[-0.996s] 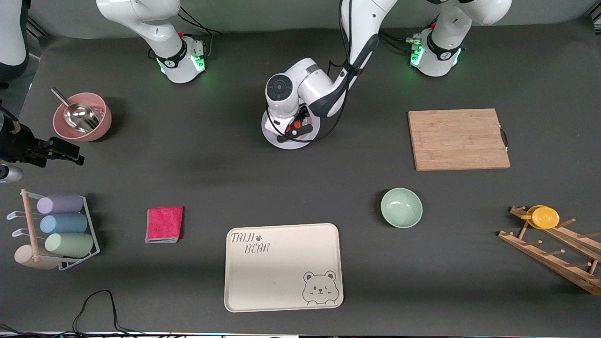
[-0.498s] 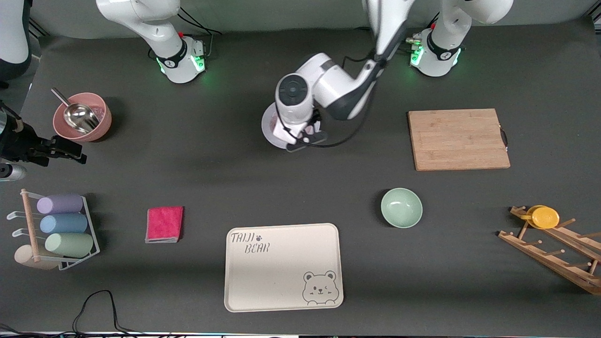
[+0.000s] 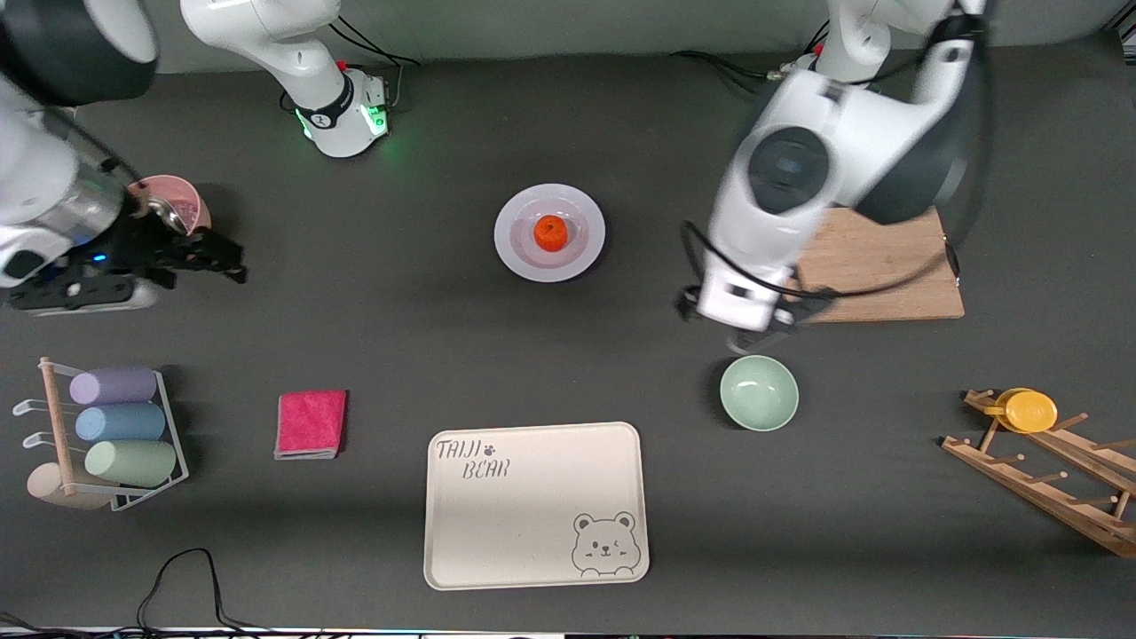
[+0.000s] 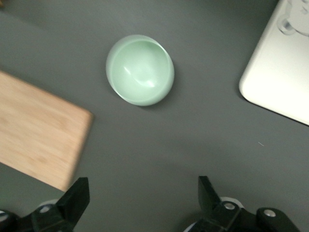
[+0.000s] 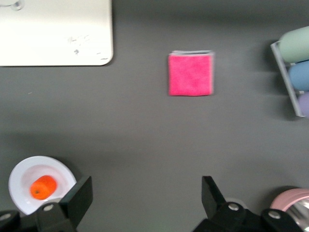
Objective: Place orange and plate with both arms
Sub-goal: 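Open the left gripper to release the orange onto the plate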
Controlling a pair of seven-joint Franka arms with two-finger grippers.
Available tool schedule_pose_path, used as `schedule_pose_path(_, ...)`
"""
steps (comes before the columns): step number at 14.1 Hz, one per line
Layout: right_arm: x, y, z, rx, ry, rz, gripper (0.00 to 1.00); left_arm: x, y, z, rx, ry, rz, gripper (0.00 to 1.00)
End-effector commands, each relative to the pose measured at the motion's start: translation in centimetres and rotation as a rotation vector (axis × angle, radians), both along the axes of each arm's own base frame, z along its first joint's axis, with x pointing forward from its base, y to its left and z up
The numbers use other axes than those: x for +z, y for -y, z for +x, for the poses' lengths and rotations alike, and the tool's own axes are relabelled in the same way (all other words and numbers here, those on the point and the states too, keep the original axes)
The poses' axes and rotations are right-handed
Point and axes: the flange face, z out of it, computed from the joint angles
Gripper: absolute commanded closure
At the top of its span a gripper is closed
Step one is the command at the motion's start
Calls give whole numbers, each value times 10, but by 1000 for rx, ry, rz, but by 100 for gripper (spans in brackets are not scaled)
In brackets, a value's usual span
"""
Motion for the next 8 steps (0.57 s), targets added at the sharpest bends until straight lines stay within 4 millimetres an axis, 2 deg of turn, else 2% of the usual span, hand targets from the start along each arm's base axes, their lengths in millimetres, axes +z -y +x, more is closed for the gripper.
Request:
schedule_pose_path(1, -7, -53, -47, -20, 34, 29, 0, 15, -99, 28, -70, -37, -18, 0)
schedule_pose_path(3, -12, -98, -74, -9, 29, 33, 0, 48, -173, 42, -120, 1, -40, 0)
schedule_pose_path(5, -13, -134, -94, 7, 25, 29, 0, 78, -232, 31, -193, -14, -58, 0)
schedule_pose_path(7, -18, -161, -113, 28, 17, 23, 0, 104, -274, 12, -263, -12, -77, 0)
schedule_pose_path(8, -18, -167, -120, 33, 19, 26, 0, 113, -291, 4, -295, -18, -87, 0)
